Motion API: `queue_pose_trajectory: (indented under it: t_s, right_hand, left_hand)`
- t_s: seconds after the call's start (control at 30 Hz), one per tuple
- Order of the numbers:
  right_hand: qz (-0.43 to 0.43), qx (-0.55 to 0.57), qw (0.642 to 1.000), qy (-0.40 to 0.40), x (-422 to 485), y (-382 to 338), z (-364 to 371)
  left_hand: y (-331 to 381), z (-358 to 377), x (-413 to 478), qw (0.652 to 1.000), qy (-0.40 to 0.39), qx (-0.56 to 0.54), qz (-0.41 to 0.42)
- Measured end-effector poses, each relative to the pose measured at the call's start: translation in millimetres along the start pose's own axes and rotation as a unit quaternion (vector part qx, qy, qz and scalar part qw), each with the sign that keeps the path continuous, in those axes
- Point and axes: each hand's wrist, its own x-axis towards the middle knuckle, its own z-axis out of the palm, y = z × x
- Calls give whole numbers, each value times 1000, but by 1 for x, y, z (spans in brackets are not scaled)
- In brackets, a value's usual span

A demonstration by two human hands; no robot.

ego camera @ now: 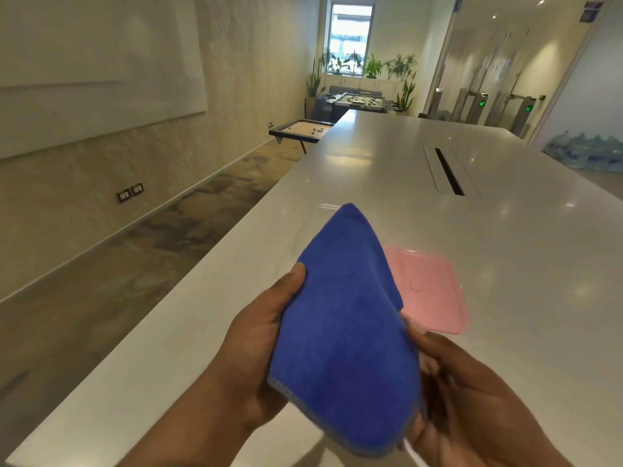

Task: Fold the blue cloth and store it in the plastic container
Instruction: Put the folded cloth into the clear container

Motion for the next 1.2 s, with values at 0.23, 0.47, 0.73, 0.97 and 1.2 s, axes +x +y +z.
queue_pose_trajectory:
  t_s: [0.23,0.47,0.73,0.97,1.2]
  right_hand:
    - [-130,-172,976,11,49,-45,-11]
    - [-107,-331,936,50,127,-84,-17]
    - [-134,-820,544,121,181,-114,-19]
    - [-220,-829,504,100,204,-90,-8]
    - [-35,-912,409,17,250,-49,-6]
  left_hand:
    - [32,-7,50,956,99,253,109]
    - [67,-25,121,900,103,410,102]
    - [67,-63,174,714,238,651,95]
    - [10,-104,161,769,276,538,208]
    - [-20,-108,147,778,248,501,286]
